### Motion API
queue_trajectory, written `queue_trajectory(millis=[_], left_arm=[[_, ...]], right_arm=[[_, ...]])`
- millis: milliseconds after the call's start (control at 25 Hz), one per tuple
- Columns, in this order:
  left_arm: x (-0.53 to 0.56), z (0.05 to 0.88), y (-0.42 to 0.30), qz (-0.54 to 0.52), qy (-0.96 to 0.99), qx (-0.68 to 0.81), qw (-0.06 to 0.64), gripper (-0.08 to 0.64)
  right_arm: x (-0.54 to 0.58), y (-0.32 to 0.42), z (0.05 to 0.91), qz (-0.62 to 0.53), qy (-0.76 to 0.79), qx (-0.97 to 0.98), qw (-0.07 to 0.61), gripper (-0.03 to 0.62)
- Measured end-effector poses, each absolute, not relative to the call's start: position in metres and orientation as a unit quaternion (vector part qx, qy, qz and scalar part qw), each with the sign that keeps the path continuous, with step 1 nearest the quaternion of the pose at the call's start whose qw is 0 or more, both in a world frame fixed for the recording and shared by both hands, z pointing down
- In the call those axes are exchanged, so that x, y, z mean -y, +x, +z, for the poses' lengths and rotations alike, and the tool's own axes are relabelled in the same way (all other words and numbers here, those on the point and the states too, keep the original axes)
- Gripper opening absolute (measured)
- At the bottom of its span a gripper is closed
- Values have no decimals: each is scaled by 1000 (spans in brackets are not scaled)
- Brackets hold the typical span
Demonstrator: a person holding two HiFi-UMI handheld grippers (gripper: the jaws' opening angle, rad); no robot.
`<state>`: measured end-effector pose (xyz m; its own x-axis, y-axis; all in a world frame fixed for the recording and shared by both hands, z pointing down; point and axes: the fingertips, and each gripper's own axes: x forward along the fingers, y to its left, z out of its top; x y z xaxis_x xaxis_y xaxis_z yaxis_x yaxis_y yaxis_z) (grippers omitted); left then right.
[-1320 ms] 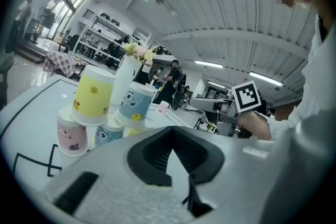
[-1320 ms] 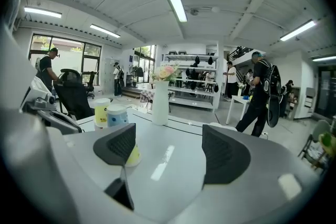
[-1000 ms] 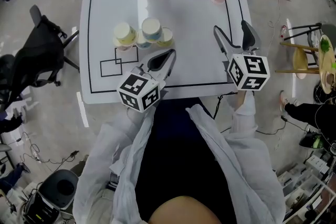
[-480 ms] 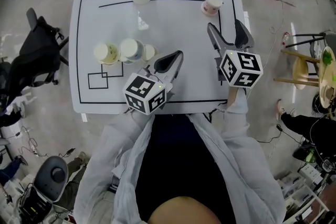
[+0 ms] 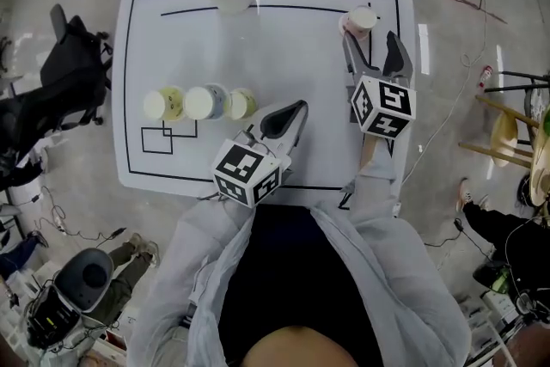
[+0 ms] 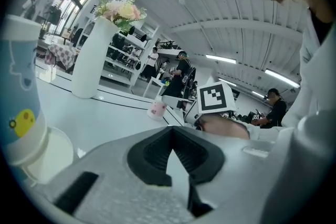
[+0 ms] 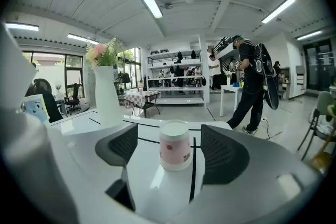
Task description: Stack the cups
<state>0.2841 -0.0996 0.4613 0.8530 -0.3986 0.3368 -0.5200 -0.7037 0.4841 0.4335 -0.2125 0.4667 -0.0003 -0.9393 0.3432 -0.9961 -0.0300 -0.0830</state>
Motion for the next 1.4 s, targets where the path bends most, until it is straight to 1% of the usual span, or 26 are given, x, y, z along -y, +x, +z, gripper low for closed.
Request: queue_trajectory(millis=[320,560,600,640,1040,1120,1400], left_arm=[[109,479,284,120,905,275,302,-3],[110,485,280,130,899,285,307,-3],[110,486,279,132,898,286,308,-3],[110,486,278,133,897,288,308,-3],[109,487,276,135,899,280,310,-3],[107,486,275,134,900,276,310,-3],[97,478,269,129,908,256,304,-3]], right_arm=[[248,436,491,123,701,699,74,364],[260,441,498,119,705,696,58,326],[260,442,499,120,707,695,56,309],[261,443,499,120,708,694,55,272],[255,438,499,128,701,699,55,284],[253,438,499,127,700,700,64,284],[238,434,478,122,699,701,71,284]])
